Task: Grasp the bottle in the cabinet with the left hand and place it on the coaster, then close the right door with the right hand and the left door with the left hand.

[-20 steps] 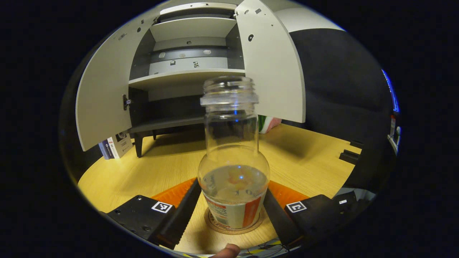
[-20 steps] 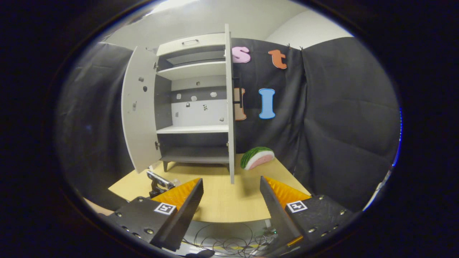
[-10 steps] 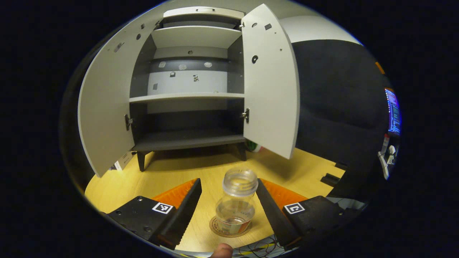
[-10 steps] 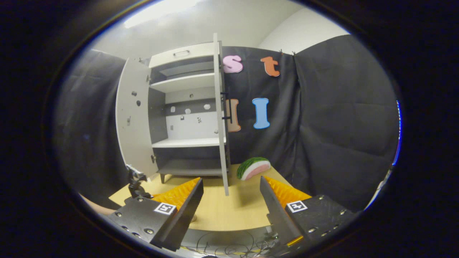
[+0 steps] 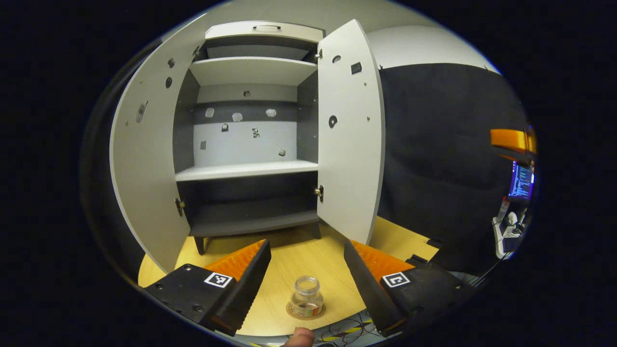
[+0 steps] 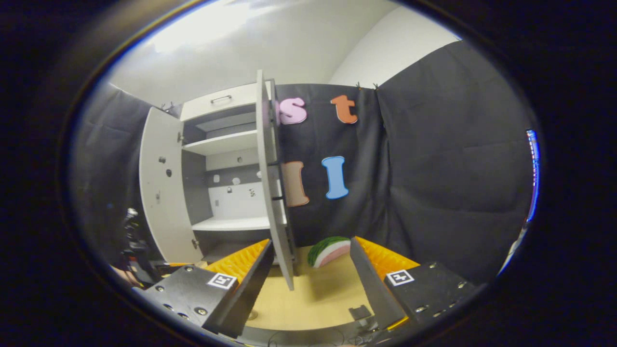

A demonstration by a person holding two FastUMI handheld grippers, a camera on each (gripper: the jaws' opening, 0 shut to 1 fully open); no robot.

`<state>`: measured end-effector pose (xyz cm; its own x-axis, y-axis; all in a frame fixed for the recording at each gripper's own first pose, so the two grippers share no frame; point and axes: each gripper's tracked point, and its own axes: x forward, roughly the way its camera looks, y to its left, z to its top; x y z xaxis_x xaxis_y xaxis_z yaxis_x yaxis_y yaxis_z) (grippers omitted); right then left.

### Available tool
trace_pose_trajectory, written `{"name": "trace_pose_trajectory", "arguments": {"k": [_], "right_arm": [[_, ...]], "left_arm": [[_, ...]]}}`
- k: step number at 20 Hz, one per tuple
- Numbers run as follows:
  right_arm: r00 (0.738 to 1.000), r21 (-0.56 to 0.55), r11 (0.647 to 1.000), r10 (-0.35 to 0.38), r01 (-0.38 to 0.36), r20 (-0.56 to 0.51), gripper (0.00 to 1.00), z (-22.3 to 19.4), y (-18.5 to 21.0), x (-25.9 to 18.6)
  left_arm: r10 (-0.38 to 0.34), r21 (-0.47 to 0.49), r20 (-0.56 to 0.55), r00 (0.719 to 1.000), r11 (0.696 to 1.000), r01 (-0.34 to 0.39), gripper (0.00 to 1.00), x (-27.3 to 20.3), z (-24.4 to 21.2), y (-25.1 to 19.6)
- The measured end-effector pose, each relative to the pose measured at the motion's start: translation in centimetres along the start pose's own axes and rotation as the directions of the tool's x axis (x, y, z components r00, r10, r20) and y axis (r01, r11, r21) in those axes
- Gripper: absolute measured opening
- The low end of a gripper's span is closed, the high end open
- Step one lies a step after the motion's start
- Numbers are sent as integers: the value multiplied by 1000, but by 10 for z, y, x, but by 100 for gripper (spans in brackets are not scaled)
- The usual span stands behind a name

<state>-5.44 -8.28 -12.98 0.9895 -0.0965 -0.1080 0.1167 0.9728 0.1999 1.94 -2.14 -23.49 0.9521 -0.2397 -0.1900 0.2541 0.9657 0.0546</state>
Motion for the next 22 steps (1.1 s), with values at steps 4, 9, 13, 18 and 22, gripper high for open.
{"name": "trace_pose_trajectory", "arguments": {"k": [4, 9, 13, 18, 22], "right_arm": [[997, -41, 997, -62, 64, 36, 97, 34, -35, 44], [997, -128, 990, -60, 66, 49, 98, 73, -42, 118], [999, -87, 995, -51, 52, 16, 99, 83, -30, 184], [999, -108, 993, -41, 39, -16, 99, 65, 2, 235], [998, -122, 992, -18, 10, -65, 99, 44, 37, 262]], "left_arm": [[25, -31, 54, 998, 999, -23, 97, -9, 67, 29], [111, -90, 134, 985, 991, -99, 96, -22, 155, 72], [168, -69, 188, 968, 985, -157, 96, -37, 209, 104], [236, -105, 205, 950, 970, -219, 96, -55, 239, 147], [279, -135, 197, 940, 957, -256, 93, -67, 231, 185]]}}
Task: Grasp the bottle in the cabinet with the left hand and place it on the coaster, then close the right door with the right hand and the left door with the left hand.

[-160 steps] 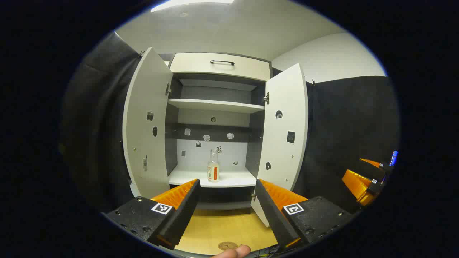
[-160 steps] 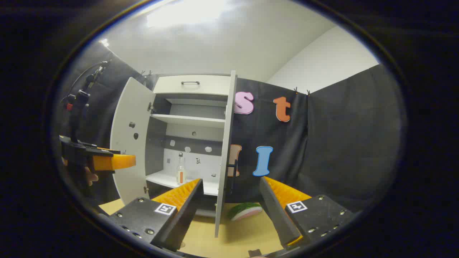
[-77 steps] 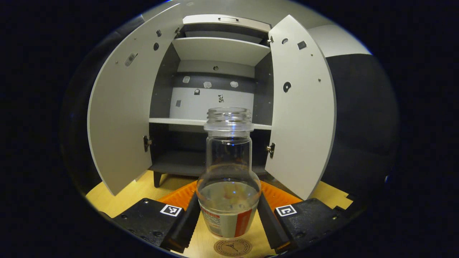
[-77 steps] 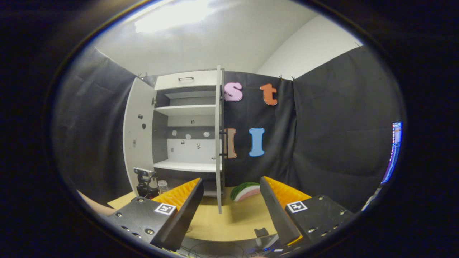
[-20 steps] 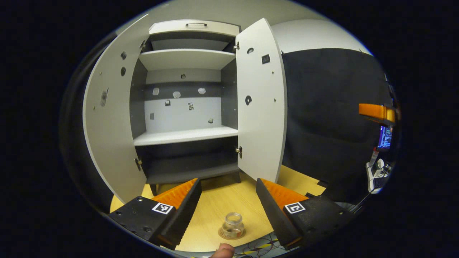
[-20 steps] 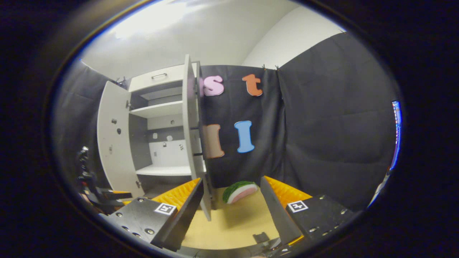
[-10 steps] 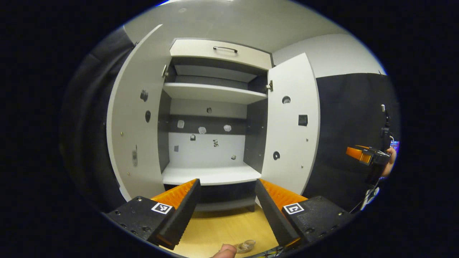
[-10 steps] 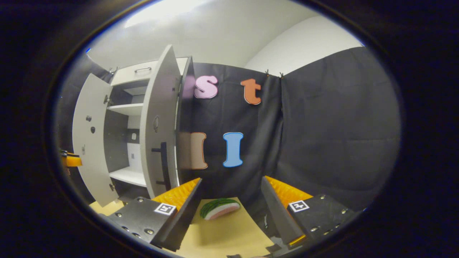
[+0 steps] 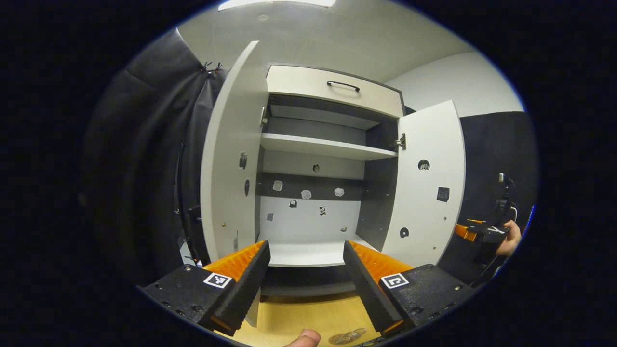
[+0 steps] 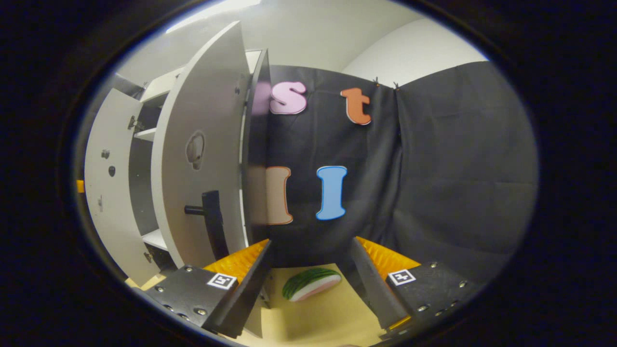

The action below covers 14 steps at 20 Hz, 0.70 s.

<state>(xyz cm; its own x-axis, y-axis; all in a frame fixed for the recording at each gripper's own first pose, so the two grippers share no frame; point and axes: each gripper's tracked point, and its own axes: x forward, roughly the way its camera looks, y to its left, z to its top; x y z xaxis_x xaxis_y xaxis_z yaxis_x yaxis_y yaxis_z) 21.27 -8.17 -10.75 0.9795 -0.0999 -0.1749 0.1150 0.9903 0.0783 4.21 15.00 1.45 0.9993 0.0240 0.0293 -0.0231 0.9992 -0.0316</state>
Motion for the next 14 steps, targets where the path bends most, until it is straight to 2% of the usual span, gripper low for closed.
{"name": "trace_pose_trajectory", "arguments": {"k": [2, 3, 4, 5, 7, 8, 10, 11, 14], "right_arm": [[1000, -18, 1000, 13, -13, -2, 99, 0, 16, 3], [1000, -40, 999, 20, -20, 13, 88, 3, 17, 2], [1000, -56, 998, 22, -21, 18, 90, 4, 16, 3], [1000, -49, 998, 29, -28, 12, 87, 3, 17, 4], [999, -37, 998, 52, -52, -3, 88, 0, 26, 6], [998, -45, 997, 59, -59, -2, 86, 3, 27, 5], [998, -58, 997, 59, -59, -4, 83, 3, 34, 4], [998, -54, 997, 59, -59, -7, 77, 2, 38, 5], [996, -24, 996, 84, -84, -13, 83, -1, 52, -2]], "left_arm": [[37, 12, -12, 999, 999, -37, 96, -4, -6, 23], [52, 16, -13, 999, 999, -52, 96, -7, -7, 32], [67, 16, -13, 998, 998, -67, 96, -8, -7, 40], [70, 12, -12, 997, 997, -70, 96, -10, -7, 47], [81, 8, -2, 997, 997, -81, 93, -14, -5, 61], [89, 7, 2, 996, 996, -89, 96, -16, -3, 67], [105, 3, 9, 994, 994, -105, 96, -18, 1, 78], [117, -2, 15, 993, 993, -117, 96, -20, 4, 83], [157, -17, 18, 987, 988, -156, 96, -19, 6, 101]]}}
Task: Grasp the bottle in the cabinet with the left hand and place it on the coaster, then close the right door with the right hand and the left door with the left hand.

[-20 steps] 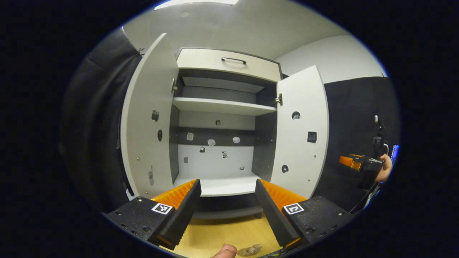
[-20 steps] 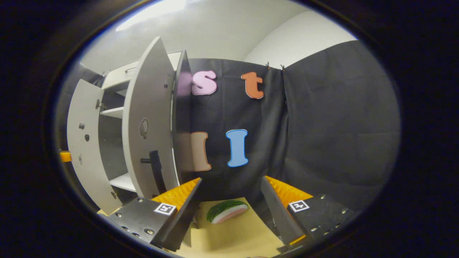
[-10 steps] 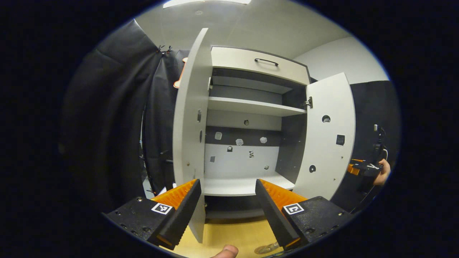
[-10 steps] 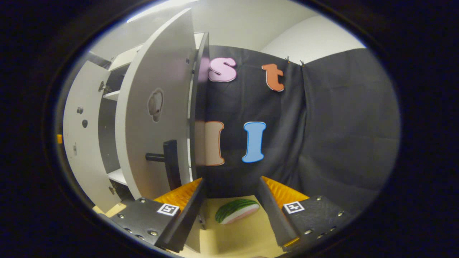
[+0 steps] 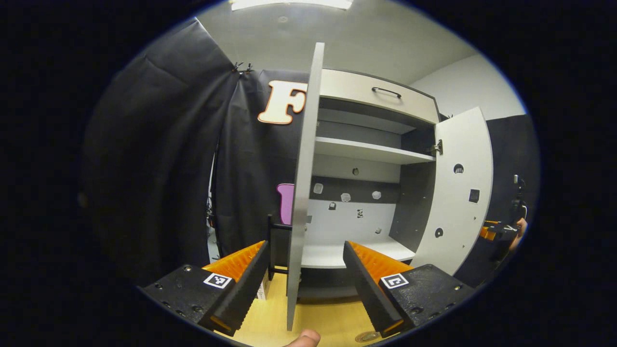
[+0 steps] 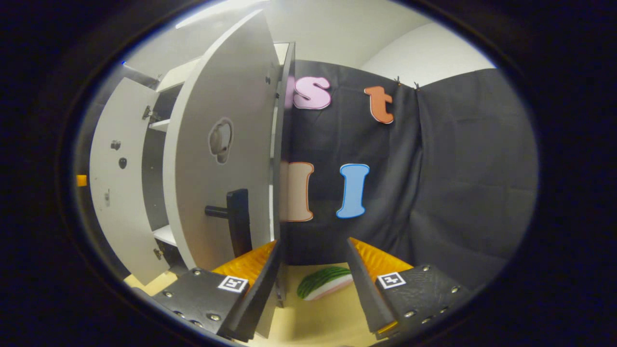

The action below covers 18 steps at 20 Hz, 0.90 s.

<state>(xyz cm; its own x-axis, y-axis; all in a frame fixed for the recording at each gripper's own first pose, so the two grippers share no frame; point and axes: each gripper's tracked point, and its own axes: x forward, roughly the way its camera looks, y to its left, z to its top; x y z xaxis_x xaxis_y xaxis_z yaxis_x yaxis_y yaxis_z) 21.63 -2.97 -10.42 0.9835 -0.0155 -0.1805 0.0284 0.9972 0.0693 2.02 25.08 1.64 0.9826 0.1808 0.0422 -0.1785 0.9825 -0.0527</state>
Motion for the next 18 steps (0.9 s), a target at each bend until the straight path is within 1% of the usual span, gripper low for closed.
{"name": "trace_pose_trajectory", "arguments": {"k": [1, 2, 4, 5, 6, 7, 9, 10, 11, 12, 14, 15, 16, 17, 18], "right_arm": [[1000, 9, 1000, 10, -10, 4, 83, -1, 6, -1], [1000, 13, 1000, 6, -6, 14, 83, -1, 7, -2], [999, -2, 1000, -20, 20, 45, 83, 3, 7, -3], [998, -3, 1000, -25, 26, 52, 83, 3, 9, -4], [999, 7, 1000, -20, 20, 45, 83, 1, 14, -4], [999, 17, 1000, -8, 8, 42, 83, -1, 20, -4], [999, 30, 999, 20, -21, 41, 83, -1, 33, -3], [999, 32, 999, 27, -28, 40, 83, -1, 40, -1], [999, 35, 999, 32, -33, 37, 83, -2, 46, 0], [999, 45, 998, 40, -41, 32, 83, -3, 54, 1], [999, 88, 996, 34, -34, 2, 83, -7, 69, 3], [1000, 93, 995, 29, -29, -2, 83, -9, 77, 3], [999, 80, 996, 41, -42, 6, 83, -8, 80, 3], [998, 72, 996, 55, -56, 15, 83, -7, 84, 3], [998, 78, 995, 65, -66, 16, 83, -7, 88, 2]], "left_arm": [[12, -5, -1, 1000, 1000, -12, 96, 0, 0, 5], [24, -9, -4, 1000, 1000, -24, 96, 1, 0, 11], [46, -5, -11, 999, 999, -46, 96, 0, -2, 24], [70, 3, -22, 997, 998, -70, 96, 0, -6, 35], [91, 8, -31, 995, 996, -91, 92, -1, -8, 45], [104, 7, -31, 994, 995, -104, 96, -1, -7, 51], [124, -2, -24, 992, 992, -124, 96, -2, -6, 65], [130, -8, -24, 991, 991, -130, 93, -1, -6, 72], [142, -13, -25, 989, 990, -143, 100, -2, -8, 81], [156, -17, -26, 987, 988, -156, 96, -1, -10, 91], [183, -21, -24, 983, 983, -184, 96, 7, -15, 110], [200, -23, -29, 979, 979, -200, 96, 12, -19, 120], [219, -26, -41, 975, 975, -220, 93, 17, -24, 130], [230, -33, -53, 972, 972, -232, 96, 22, -30, 139], [235, -42, -63, 970, 970, -238, 97, 26, -34, 145]]}}
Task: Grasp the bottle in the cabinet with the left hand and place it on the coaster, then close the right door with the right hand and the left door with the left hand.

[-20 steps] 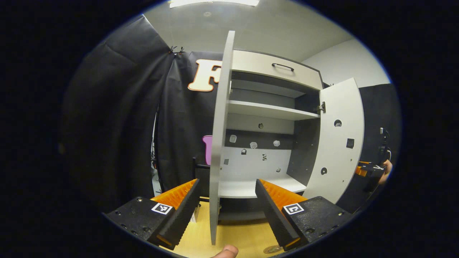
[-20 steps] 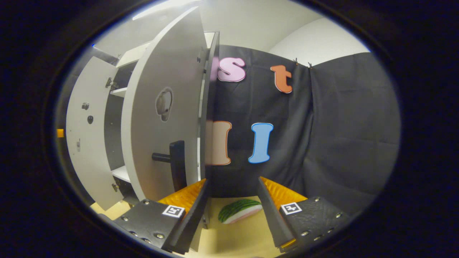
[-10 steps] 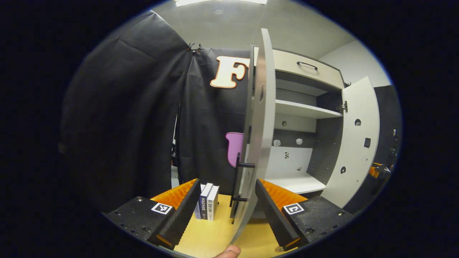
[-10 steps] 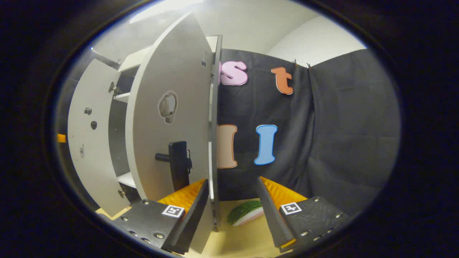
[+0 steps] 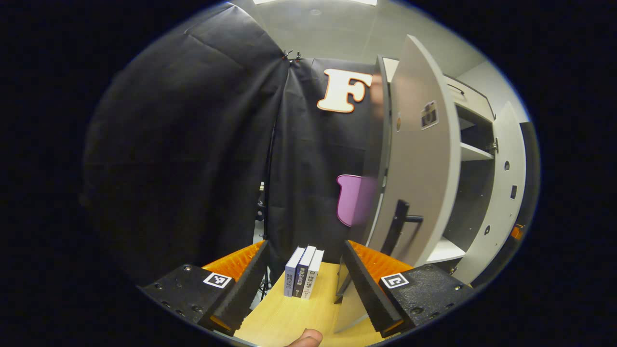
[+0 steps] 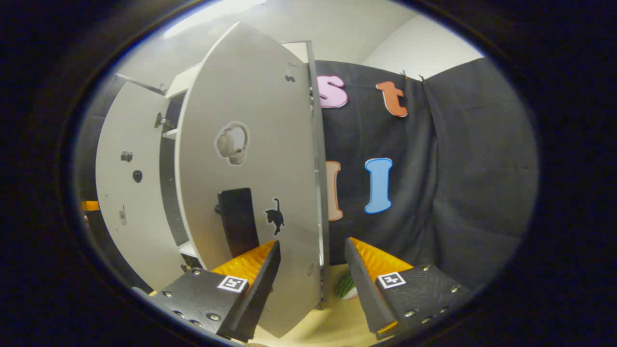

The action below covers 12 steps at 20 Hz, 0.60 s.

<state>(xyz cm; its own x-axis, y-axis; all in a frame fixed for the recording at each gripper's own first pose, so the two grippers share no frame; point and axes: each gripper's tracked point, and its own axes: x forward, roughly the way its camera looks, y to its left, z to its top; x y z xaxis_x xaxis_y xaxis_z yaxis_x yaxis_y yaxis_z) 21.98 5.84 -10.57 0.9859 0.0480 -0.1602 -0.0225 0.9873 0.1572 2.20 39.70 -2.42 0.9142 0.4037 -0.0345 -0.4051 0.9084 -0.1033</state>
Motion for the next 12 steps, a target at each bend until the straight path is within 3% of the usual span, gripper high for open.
{"name": "trace_pose_trajectory", "arguments": {"k": [1, 2, 4, 5, 6, 7, 8, 12], "right_arm": [[1000, 11, 1000, 11, -11, -6, 79, -2, 6, 2], [1000, 27, 999, 21, -20, -14, 84, -3, 13, 5], [998, 48, 998, 51, -50, -23, 80, -7, 33, 12], [997, 46, 997, 63, -61, -34, 84, -10, 39, 16], [995, 41, 996, 83, -81, -52, 80, -15, 47, 20], [993, 36, 994, 102, -100, -63, 93, -20, 57, 22], [993, 30, 995, 100, -99, -56, 93, -17, 61, 22], [990, 28, 990, 139, -140, 19, 92, 3, 67, -4]], "left_arm": [[7, -12, -9, 1000, 1000, -7, 97, 4, -4, 4], [12, -24, -20, 1000, 1000, -12, 96, 9, -8, 8], [19, -52, -33, 999, 998, -20, 97, 20, -13, 13], [18, -64, -38, 999, 998, -21, 97, 23, -16, 15], [13, -71, -44, 999, 997, -16, 97, 26, -17, 13], [9, -67, -48, 999, 998, -12, 93, 30, -19, 13], [10, -59, -49, 999, 998, -13, 97, 33, -19, 14], [-9, -56, -46, 999, 998, 6, 93, 47, -17, 5]]}}
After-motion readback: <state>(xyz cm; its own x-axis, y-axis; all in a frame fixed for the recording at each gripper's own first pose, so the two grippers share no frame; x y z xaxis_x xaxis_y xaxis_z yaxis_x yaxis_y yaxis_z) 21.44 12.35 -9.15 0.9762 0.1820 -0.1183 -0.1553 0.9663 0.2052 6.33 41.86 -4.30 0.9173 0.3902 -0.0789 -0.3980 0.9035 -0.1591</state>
